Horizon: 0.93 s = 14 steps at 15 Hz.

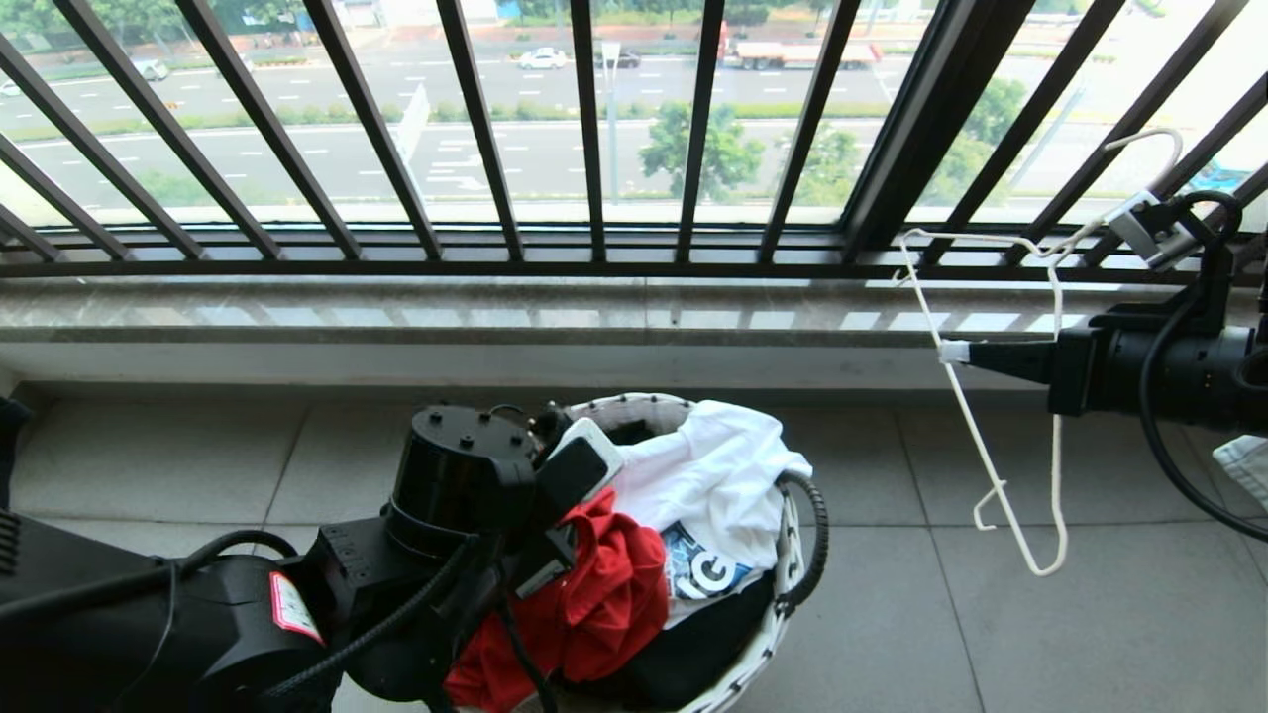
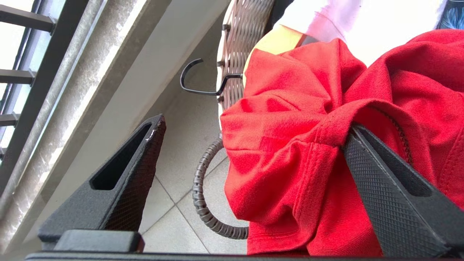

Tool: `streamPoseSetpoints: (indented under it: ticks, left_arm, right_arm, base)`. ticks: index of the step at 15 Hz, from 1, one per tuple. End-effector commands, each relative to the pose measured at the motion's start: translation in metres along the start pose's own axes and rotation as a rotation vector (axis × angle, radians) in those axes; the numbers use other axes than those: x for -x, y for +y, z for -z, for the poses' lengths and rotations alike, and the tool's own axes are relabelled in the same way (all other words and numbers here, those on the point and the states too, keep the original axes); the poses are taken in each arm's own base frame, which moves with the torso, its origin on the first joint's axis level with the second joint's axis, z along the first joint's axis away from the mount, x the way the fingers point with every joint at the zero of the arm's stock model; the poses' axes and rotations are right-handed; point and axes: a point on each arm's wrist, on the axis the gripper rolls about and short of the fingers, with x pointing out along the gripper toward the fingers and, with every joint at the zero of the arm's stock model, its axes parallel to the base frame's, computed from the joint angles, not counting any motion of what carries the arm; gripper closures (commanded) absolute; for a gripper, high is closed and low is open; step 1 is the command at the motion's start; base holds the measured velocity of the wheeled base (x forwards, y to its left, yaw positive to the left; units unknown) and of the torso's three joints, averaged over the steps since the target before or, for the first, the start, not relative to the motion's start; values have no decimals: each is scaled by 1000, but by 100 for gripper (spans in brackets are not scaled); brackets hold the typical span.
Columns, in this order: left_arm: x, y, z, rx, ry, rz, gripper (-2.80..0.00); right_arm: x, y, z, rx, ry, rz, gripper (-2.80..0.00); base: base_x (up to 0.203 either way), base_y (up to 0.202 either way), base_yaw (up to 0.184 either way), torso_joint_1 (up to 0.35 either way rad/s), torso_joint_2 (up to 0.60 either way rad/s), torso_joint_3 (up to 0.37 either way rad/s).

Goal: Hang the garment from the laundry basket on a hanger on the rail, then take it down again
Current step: Pick up clothes from the basket

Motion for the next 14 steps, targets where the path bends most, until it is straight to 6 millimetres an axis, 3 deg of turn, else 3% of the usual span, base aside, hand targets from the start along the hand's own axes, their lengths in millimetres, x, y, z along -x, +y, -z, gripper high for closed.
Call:
streamPoseSetpoints:
  ticks: [1, 8, 14]
  left_arm:
    - [1, 7, -3, 11, -10, -20, -280]
    - [23, 34, -14, 28, -81, -82, -280]
    - [17, 14, 10, -19, 0, -29, -280]
  right_arm:
    - [-1, 0, 0, 0, 1, -5, 0]
    - [-1, 0, 0, 1, 0, -5, 0]
    - [-1, 0, 0, 0, 1, -5, 0]
  base:
    - [0, 0, 0, 0, 0, 0]
    - [0, 0, 0, 0, 0, 0]
    - [0, 0, 0, 0, 0, 0]
